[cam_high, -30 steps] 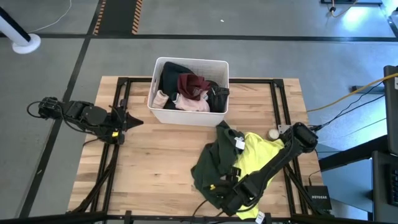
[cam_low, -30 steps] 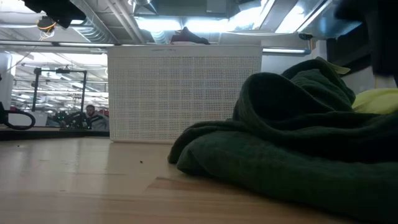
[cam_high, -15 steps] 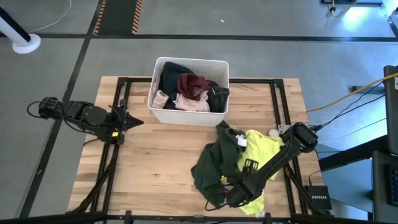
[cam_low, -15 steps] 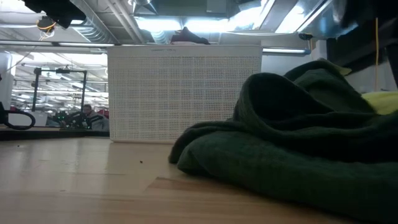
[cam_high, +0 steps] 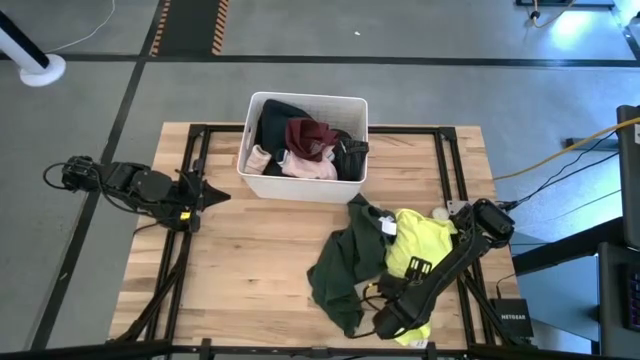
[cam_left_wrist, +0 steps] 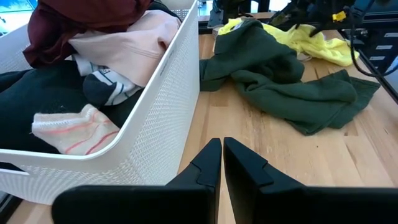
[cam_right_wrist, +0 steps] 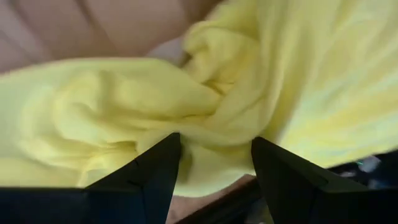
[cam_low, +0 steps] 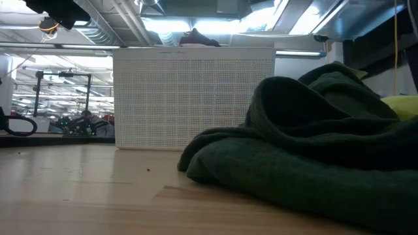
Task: Sort clothes
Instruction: Put the white socks into the white laundry bin
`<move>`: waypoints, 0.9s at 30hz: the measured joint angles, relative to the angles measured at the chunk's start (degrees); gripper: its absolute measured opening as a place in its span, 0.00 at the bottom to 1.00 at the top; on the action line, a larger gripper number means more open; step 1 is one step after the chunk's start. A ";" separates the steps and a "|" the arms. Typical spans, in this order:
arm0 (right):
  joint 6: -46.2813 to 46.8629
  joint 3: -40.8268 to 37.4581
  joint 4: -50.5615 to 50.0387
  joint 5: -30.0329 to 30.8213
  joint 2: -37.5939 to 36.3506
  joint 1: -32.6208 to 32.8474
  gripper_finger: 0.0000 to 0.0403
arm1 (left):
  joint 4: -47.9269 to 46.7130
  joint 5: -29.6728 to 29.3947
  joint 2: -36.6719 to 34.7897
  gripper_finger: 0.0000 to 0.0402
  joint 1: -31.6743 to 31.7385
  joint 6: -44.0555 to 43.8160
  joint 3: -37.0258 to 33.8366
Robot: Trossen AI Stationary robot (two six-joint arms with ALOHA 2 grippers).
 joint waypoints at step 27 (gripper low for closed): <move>-6.02 1.43 12.22 0.43 5.41 -0.99 0.54 | -0.03 -0.02 0.01 0.03 0.01 0.22 0.00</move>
